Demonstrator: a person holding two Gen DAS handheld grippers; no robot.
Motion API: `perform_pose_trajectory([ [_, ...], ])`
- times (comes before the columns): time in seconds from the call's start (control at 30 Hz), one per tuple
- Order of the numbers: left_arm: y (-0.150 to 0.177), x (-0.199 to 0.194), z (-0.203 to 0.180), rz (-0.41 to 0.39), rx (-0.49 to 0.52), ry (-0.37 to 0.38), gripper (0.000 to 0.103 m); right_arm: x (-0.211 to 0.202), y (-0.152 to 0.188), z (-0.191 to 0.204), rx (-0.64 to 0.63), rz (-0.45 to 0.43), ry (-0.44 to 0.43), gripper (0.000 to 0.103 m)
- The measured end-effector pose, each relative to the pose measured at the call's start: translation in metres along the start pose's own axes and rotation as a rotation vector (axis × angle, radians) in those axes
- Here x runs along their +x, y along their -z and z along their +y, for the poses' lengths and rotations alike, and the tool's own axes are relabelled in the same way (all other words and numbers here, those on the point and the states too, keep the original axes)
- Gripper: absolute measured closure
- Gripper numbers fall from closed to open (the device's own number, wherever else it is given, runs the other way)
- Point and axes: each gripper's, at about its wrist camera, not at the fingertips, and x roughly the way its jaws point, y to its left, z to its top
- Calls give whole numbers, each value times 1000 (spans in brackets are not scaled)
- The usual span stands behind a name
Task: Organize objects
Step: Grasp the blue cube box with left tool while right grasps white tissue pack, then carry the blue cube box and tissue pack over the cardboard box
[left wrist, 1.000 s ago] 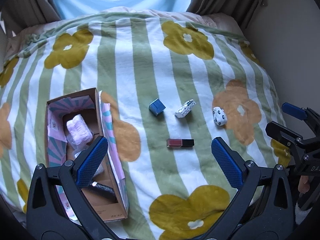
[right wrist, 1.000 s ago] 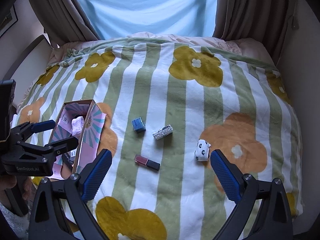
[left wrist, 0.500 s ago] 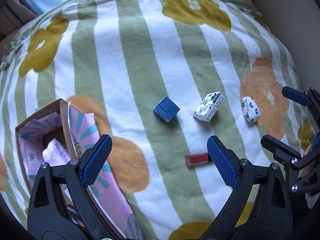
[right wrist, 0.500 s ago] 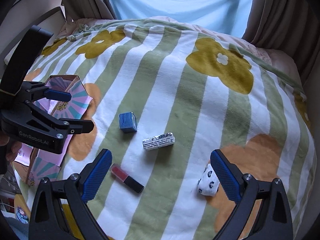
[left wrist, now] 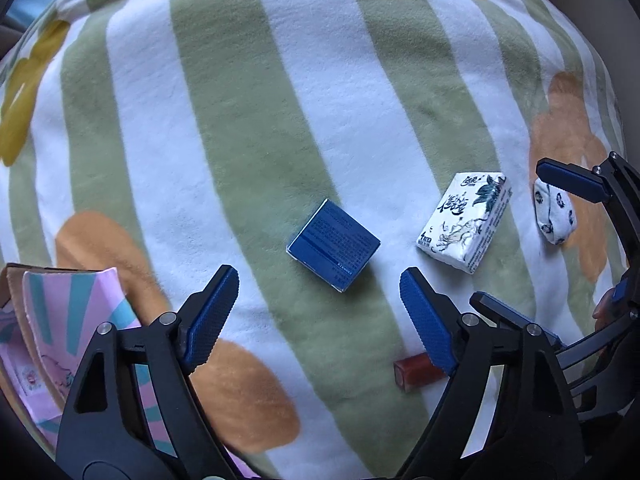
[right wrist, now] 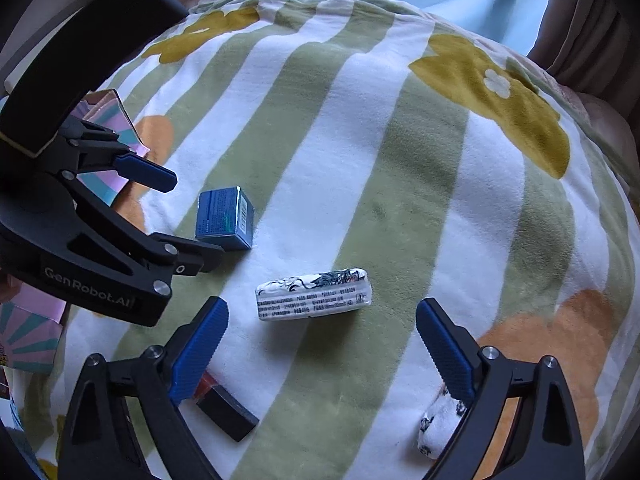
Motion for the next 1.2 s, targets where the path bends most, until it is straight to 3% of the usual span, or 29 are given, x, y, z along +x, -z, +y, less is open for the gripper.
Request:
perform_pose_trajectory([
  [0.2,-8,22,2,34,6,19,35,28,-2,-6,17,51,-38,23],
  [0.33,-11,29,3,41,8,45,56,38,-4,-2,-10,74,-50,36],
  [0.4,-13,31,4,40,10,56,57,42,-4,-2,-17,88,-58,42],
  [0.87,-13,20,9,22,-15,93,58,28,-3,-9,29,101,-69,44],
  [1.2,3,-54,1,-85,-37,106,58,-47,-8,-18,125,54,-20,44],
])
